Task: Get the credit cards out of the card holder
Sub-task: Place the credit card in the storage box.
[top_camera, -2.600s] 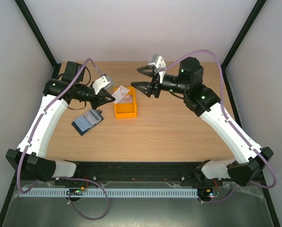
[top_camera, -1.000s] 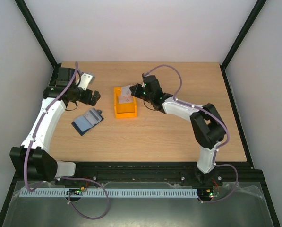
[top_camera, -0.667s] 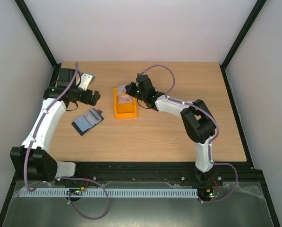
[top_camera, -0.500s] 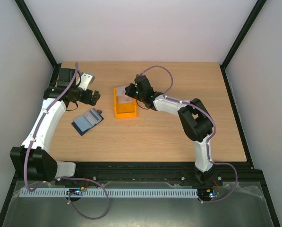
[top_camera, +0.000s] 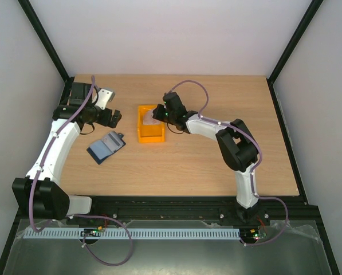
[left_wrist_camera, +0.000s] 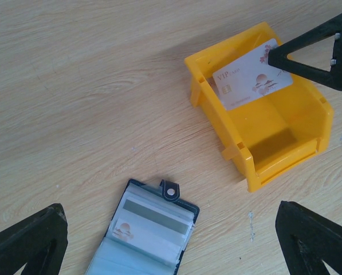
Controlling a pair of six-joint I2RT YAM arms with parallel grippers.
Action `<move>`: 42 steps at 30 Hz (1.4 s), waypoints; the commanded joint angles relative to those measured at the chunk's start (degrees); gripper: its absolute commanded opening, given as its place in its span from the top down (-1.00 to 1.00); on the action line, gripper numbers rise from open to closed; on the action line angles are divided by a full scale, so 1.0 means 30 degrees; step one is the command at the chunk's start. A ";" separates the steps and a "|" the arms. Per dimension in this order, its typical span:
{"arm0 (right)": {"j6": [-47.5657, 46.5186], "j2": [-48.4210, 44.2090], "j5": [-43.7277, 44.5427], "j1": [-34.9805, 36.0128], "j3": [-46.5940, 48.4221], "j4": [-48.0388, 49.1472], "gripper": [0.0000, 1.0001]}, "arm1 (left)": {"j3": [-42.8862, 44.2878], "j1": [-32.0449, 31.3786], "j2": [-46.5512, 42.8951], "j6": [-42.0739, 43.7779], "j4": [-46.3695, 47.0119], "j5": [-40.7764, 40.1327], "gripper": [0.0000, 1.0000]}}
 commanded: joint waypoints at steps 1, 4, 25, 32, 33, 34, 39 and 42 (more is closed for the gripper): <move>0.0246 -0.0021 -0.0058 0.0127 0.0079 0.0301 0.97 | -0.0206 -0.0004 -0.0157 -0.0102 0.0075 0.0056 -0.99; 0.0814 0.0811 -0.0401 0.0128 0.0751 0.0402 0.97 | -0.0226 -0.0003 -0.0204 -0.0075 0.0077 0.0013 -0.99; 0.1456 0.1463 0.0978 0.0024 0.1678 -0.0457 0.97 | -0.0250 -0.0004 -0.0236 -0.0015 0.0077 0.0071 -0.99; 0.1730 0.1371 0.1269 -0.0075 0.1510 -0.0485 0.84 | -0.0250 -0.0002 -0.0279 -0.0001 0.0048 0.0070 -0.99; 0.1734 0.1382 0.1333 -0.0101 0.1529 -0.0550 0.74 | -0.0279 0.0003 -0.0311 0.0013 0.0051 0.0111 -0.99; 0.1712 0.1354 0.1400 -0.0127 0.1572 -0.0584 0.64 | -0.0308 -0.0003 -0.0329 0.0014 0.0041 0.0211 -0.99; 0.1100 0.1238 0.1960 -0.0164 0.2413 -0.1142 0.52 | -0.0393 -0.0001 -0.0407 0.0072 0.0018 0.0437 -0.99; 0.0756 0.1019 0.2684 -0.0164 0.2751 -0.1498 0.46 | -0.0451 -0.0004 -0.0477 0.0073 0.0039 0.0364 -0.99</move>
